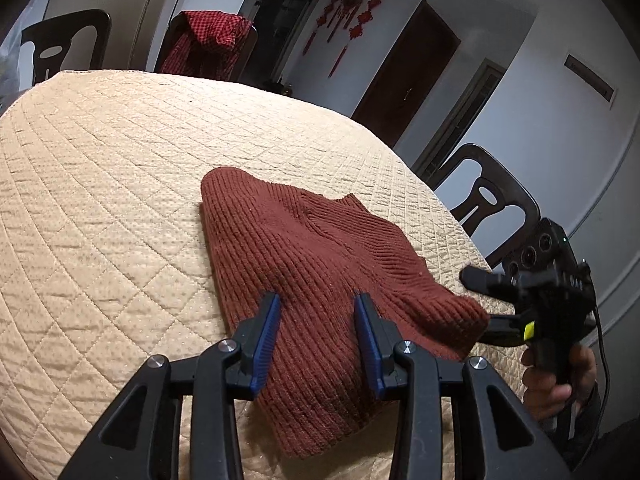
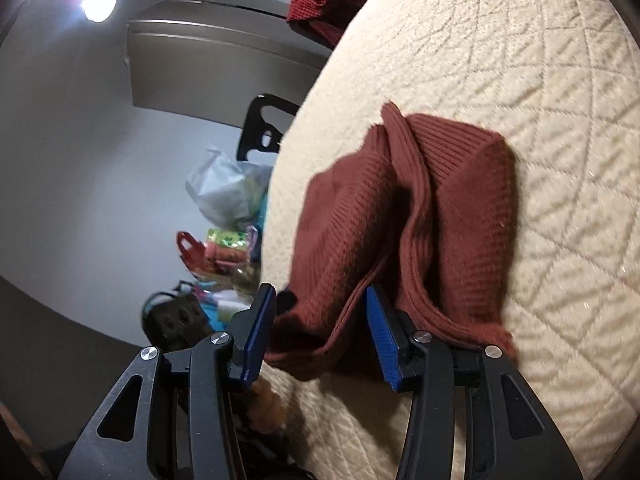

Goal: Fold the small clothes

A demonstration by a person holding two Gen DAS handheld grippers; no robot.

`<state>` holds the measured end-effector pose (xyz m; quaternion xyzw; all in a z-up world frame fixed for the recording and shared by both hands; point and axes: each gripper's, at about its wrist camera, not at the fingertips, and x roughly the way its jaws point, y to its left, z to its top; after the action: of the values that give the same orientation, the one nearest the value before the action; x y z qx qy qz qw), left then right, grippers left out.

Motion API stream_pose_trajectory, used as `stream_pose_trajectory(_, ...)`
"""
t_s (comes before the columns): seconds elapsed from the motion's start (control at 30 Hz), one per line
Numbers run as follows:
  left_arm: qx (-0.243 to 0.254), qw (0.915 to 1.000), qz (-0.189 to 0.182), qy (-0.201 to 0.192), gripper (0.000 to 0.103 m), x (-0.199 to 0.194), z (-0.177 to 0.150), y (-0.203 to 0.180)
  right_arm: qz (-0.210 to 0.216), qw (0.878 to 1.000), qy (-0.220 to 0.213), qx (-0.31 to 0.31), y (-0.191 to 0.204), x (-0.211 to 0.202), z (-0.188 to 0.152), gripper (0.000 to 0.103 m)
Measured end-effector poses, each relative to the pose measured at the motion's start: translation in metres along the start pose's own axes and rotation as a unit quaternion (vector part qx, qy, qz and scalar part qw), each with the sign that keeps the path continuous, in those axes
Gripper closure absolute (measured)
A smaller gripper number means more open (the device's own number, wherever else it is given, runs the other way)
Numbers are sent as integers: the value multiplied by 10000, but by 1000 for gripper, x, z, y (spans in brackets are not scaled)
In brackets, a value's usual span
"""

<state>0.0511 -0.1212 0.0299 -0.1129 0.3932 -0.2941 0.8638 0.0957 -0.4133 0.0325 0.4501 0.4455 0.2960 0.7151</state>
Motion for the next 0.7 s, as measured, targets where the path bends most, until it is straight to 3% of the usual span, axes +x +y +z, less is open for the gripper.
stream_pose_trajectory(0.2, 109, 9999, 94, -22, 63, 2, -3, -5, -707, 9961, 269, -462, 13, 26, 4, 57)
stream_pose_trajectory(0.3, 135, 9998, 125, -8, 63, 2, -3, -6, -1129, 9898, 291, -815, 20, 34, 2, 88)
stream_pose_trajectory(0.53, 245, 9997, 41, -63, 63, -1, 10, -18, -1193, 9851, -146, -1231, 26, -4, 3, 90)
stream_pose_trajectory(0.7, 452, 9990, -25, 58, 63, 11, 5, -29, -1443, 9838, -304, -1018, -2, -24, 5, 90)
